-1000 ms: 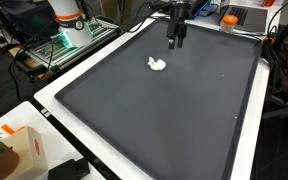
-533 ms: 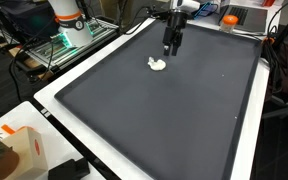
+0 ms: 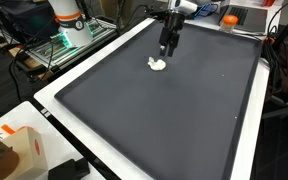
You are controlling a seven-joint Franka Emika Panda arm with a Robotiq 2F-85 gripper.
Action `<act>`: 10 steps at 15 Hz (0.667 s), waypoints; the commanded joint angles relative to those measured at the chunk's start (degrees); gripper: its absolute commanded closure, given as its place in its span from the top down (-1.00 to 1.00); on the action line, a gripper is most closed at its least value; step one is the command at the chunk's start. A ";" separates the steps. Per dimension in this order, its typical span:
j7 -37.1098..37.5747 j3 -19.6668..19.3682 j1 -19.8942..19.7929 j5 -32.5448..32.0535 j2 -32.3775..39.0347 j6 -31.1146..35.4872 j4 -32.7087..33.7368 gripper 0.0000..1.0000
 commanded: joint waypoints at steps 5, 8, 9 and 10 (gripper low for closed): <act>-3.25 19.82 -15.29 -0.19 -9.56 0.28 -11.41 1.00; -3.65 32.83 -26.84 -0.34 -12.48 0.17 -13.87 1.00; -3.74 37.18 -30.59 -0.38 -13.27 0.18 -13.84 1.00; -3.76 41.57 -34.34 -0.42 -13.60 0.19 -13.75 1.00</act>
